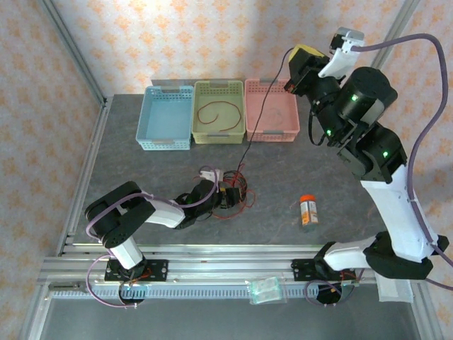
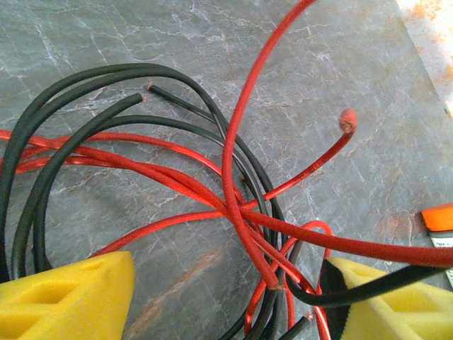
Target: Untangle the cables
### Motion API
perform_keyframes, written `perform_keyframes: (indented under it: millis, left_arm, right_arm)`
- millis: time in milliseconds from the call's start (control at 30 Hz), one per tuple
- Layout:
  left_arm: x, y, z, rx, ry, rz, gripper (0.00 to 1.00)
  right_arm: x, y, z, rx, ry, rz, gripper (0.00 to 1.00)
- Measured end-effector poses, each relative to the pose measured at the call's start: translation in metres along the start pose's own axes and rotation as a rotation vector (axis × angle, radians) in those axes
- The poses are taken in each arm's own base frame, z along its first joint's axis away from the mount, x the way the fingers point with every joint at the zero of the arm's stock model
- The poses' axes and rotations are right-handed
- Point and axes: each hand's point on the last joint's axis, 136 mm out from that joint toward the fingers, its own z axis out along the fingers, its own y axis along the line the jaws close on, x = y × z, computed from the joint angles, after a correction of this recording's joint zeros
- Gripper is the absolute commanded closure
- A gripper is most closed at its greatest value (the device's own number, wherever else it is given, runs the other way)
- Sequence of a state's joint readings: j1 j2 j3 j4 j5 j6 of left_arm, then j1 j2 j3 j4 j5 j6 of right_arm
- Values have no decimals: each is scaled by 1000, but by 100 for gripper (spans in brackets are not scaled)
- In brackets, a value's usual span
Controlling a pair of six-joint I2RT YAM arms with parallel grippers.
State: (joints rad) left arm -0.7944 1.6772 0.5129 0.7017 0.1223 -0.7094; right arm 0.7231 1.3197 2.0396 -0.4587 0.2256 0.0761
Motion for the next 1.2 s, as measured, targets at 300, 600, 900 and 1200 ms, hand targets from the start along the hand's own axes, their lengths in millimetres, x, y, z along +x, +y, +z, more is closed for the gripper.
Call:
perform_keyframes:
  millis: [300, 600, 900, 1200]
  left_arm:
    - [6, 5, -8, -12, -2, 5, 29]
    - [8, 11, -16, -24, -10, 5, 27]
    - [-12, -1, -51, -2, -57, 2, 1]
    - [-82, -46, -111, 48, -235, 86, 1]
  right_arm:
    - [-40, 8, 13, 33, -96, -35, 100]
    - [-44, 11, 36, 75, -125, -60, 100]
    - [-21, 11, 58, 97, -85, -87, 100]
    - [35, -4, 78, 139, 37, -119, 100]
